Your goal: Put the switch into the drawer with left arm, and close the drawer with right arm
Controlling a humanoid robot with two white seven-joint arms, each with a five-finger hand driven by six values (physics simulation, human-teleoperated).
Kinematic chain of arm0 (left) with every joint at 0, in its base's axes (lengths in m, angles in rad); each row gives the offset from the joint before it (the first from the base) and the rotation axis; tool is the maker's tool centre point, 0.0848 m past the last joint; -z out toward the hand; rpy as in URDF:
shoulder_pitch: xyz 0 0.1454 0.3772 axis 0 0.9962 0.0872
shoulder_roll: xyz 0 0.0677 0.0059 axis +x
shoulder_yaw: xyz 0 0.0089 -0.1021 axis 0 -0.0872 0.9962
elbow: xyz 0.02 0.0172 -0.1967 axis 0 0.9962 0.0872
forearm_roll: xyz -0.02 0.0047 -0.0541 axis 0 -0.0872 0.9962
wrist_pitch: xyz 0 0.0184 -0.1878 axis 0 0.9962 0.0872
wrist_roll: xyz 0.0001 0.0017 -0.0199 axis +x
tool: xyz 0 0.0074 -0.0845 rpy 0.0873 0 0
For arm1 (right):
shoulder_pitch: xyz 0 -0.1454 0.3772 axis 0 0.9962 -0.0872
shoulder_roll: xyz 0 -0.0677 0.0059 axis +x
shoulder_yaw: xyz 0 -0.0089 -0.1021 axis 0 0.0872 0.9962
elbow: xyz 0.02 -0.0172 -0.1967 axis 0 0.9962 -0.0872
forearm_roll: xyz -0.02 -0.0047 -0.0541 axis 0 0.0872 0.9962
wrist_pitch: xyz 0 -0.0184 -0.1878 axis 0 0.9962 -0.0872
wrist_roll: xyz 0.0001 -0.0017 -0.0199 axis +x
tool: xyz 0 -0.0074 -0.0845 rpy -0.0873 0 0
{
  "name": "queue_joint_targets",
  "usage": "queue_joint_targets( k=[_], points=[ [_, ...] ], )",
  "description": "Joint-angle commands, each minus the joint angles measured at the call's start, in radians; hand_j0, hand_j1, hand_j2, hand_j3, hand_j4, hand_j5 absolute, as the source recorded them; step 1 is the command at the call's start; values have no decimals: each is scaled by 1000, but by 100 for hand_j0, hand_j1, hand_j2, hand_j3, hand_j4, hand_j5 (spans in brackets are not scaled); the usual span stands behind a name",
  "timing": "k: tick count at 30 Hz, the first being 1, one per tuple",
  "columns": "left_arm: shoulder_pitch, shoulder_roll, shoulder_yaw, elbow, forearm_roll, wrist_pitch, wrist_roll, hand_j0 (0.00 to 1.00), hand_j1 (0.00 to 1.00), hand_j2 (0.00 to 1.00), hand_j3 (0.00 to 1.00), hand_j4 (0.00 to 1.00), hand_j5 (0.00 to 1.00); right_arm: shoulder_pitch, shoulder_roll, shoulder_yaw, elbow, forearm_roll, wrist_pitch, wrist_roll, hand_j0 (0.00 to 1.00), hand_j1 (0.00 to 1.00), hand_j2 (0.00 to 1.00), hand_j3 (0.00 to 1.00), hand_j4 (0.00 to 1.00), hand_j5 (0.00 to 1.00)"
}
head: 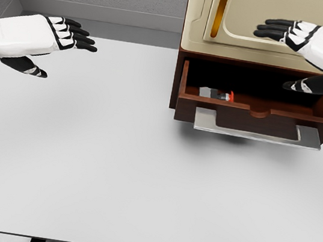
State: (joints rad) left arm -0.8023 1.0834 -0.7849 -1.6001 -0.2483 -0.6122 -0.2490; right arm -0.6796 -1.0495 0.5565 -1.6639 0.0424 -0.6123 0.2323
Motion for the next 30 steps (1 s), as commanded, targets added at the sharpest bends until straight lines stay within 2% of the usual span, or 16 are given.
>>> queue_joint_targets(
  k=[1, 2, 4, 5, 11, 14, 19, 22, 30],
  points=[
    [0, 1, 1, 0, 6, 1, 1, 100, 100, 100, 100, 100, 100, 2, -63, 0, -34, -49, 1, -2, 100, 100, 100, 100, 100, 100],
    [0, 0, 1, 0, 4, 1, 1, 100, 100, 100, 100, 100, 100, 20, -92, 0, -68, -52, 1, -4, 100, 100, 100, 100, 100, 100],
    [2, -5, -1, 0, -2, 1, 1, 100, 100, 100, 100, 100, 100, 54, -109, 0, -96, -50, 1, -4, 100, 100, 100, 100, 100, 100],
    [20, -5, 1, 0, 0, 1, 1, 100, 100, 100, 100, 100, 100, 67, -121, 2, -99, -50, 1, -4, 100, 100, 100, 100, 100, 100],
    [31, -5, 1, -11, 3, 1, 1, 100, 100, 100, 100, 100, 100, 80, -130, -21, -102, -50, 1, -7, 100, 100, 100, 100, 100, 100],
    [31, -2, 0, -11, 3, 1, 1, 100, 100, 100, 100, 100, 100, 136, -155, -29, -102, -56, 1, -7, 100, 100, 100, 100, 100, 100],
    [31, -2, 1, -11, 4, 1, 1, 100, 100, 100, 100, 100, 100, 164, -188, -27, -103, -58, 1, -7, 100, 100, 100, 100, 100, 100],
    [31, -2, 1, -11, 6, 1, 1, 100, 100, 100, 100, 100, 100, 195, -187, -26, -105, -58, 1, -7, 100, 100, 100, 100, 100, 100],
    [37, -2, -1, -14, 6, 1, 1, 100, 100, 100, 100, 100, 100, 224, -173, -20, -105, -90, 1, -8, 100, 100, 100, 100, 100, 100]
  ],
)
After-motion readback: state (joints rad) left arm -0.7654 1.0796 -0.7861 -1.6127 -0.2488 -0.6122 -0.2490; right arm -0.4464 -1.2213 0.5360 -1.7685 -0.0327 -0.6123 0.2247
